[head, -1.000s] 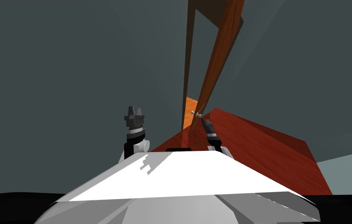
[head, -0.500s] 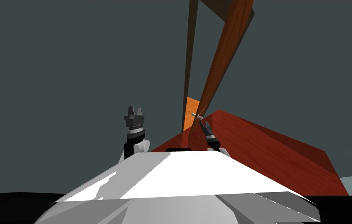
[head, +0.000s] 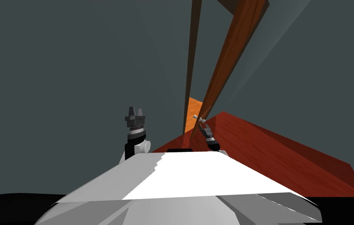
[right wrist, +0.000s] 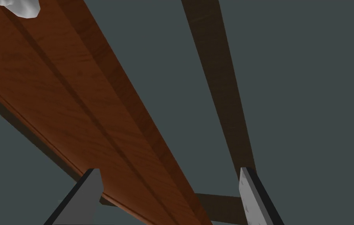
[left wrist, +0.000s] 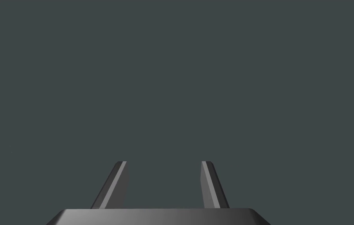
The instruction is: Pull the door open
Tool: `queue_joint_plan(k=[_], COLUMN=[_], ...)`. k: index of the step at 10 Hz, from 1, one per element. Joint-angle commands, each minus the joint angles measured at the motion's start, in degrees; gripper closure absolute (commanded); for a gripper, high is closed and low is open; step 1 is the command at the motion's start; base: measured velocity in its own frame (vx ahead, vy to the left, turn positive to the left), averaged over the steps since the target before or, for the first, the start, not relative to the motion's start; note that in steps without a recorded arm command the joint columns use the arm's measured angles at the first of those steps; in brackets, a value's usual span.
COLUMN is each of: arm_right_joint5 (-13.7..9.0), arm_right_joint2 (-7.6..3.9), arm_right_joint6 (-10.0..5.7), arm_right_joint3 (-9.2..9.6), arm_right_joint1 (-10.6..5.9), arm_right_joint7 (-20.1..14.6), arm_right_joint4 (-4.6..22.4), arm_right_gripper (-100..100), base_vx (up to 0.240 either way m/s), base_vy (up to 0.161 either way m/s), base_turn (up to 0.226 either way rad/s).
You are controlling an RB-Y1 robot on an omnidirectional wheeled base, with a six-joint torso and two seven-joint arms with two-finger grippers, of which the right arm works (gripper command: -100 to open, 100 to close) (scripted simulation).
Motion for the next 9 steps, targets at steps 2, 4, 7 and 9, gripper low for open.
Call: queue_joint_plan(k=[2,4,7,9], arm_right_joint5=[3.16,4.85,7.26,9.55], arm_right_joint2=[0.44,0.74,1.26,1.84], arm_right_joint6=[-2.32,-3.48,-5.13,-6.70], arm_right_joint3=[-0.73,-1.09,-1.61,-2.10], arm_right_joint1=[-0.52,-0.77,-1.13,-1.46], arm_right_joint7=[3.28,4.96,7.36,9.64], arm_right_joint4=[4.19,6.33,9.38,12.27], arm_right_gripper=[-100,-100,-100,-100], base_vx=[0.081,0.112,0.091,0.072], base_vy=[-0.090,-0.087,-0.081,-0.085], base_turn=[0.102,0.097,0.071,0.084])
